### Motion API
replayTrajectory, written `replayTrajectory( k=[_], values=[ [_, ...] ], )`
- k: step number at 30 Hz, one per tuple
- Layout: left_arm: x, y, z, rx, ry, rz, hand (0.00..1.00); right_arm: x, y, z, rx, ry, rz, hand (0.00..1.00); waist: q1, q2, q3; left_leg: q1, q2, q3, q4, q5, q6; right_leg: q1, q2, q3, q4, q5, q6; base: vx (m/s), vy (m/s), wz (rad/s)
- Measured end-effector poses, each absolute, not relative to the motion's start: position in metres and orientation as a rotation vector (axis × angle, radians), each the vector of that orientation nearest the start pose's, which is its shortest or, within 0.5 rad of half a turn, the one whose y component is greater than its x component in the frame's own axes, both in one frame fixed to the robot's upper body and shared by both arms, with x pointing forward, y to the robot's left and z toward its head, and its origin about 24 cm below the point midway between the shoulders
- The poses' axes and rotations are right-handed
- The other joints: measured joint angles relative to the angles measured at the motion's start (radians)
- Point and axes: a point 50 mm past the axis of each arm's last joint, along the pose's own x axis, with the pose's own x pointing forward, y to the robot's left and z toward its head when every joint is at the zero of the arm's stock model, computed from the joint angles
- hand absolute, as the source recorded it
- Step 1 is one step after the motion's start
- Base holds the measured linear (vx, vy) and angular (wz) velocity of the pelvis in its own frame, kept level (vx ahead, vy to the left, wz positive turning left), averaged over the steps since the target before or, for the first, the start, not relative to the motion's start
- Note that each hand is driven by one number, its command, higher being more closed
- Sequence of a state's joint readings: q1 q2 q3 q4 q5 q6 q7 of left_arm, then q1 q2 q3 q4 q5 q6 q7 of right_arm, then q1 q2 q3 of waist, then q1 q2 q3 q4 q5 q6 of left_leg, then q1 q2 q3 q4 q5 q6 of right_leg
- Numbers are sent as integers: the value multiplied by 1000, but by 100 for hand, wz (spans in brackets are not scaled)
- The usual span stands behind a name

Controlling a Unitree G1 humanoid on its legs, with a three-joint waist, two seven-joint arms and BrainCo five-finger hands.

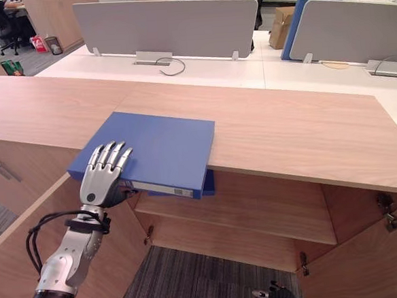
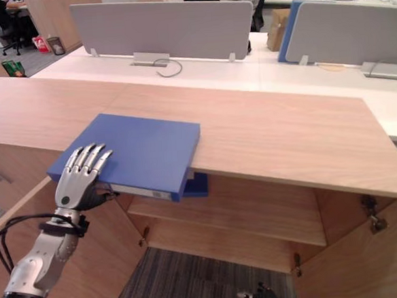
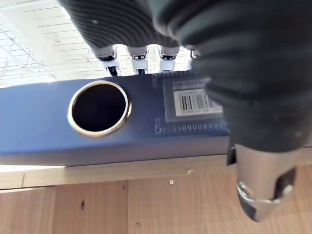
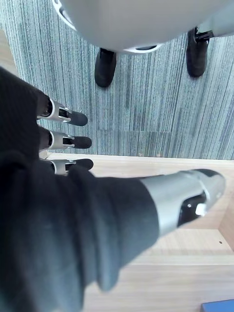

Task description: Walk over to the cabinet, pick up the folder, carry it to the office cabinet, place the folder inside the office cabinet, then close the office cabinet door

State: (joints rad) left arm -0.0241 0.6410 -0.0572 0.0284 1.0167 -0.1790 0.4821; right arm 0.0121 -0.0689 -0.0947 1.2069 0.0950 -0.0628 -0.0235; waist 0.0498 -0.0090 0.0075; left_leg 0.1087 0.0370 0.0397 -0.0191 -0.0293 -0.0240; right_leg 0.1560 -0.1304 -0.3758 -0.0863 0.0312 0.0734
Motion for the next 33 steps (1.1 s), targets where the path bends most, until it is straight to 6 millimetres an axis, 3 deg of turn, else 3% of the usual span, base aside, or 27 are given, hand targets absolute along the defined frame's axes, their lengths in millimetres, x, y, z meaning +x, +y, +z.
replayTrajectory(
  k=[3, 4, 13, 20, 25, 27, 29, 32, 33],
  values=[
    [253, 236, 101, 1571, -538, 167, 0, 93, -188, -168, 61, 1146, -207, 0, -4, 2, -1, 0, 0, 0, 0, 0, 0, 0, 0, 0, 0, 0, 1, 0, 0, 0],
    [253, 236, 101, 1571, -538, 167, 100, 93, -188, -168, 61, 1146, -207, 0, -4, 2, -1, 0, 0, 1, 0, 0, 0, 0, 0, 0, 0, 1, 1, 0, 0, 0],
    [268, 237, 97, 1617, -526, 175, 100, 93, -188, -168, 58, 1147, -207, 0, -7, 5, -5, 1, 0, 2, 1, 0, 0, 1, -1, 0, -1, 2, 1, 0, 0, 0],
    [279, 241, 92, 1636, -475, 205, 100, 94, -189, -167, 54, 1144, -208, 0, -30, 13, -11, 15, 1, 5, -8, 2, -4, 4, 1, 3, -2, 5, 2, -43, 15, -2],
    [280, 226, 92, 1532, -481, 263, 100, 94, -189, -167, 43, 1146, -203, 0, -32, 13, -11, 15, 1, 5, -12, 5, -4, 2, 0, 5, -2, 6, 5, -9, 3, 0],
    [272, 213, 100, 1369, -496, 315, 100, 93, -189, -167, 35, 1151, -199, 0, -32, 14, -10, 14, 0, 4, -14, 5, -3, 3, 0, 5, -2, 6, 5, 0, 0, 0],
    [260, 201, 109, 1079, -510, 345, 100, 91, -191, -168, 45, 1160, -216, 0, -32, 14, -10, 14, -1, 4, -16, 5, -3, 2, -1, 4, -2, 6, 5, 0, 0, 0],
    [242, 187, 125, 443, -555, 258, 100, 85, -195, -169, 79, 1180, -267, 0, -30, 14, -9, 16, -1, 4, -18, 5, -3, 4, -2, 2, -2, 6, 5, 0, 0, 0],
    [241, 186, 126, 403, -556, 247, 100, 85, -195, -169, 79, 1181, -268, 0, -31, 14, -9, 16, -1, 4, -18, 5, -3, 4, -2, 2, -2, 6, 5, 0, 0, 0]
  ],
)
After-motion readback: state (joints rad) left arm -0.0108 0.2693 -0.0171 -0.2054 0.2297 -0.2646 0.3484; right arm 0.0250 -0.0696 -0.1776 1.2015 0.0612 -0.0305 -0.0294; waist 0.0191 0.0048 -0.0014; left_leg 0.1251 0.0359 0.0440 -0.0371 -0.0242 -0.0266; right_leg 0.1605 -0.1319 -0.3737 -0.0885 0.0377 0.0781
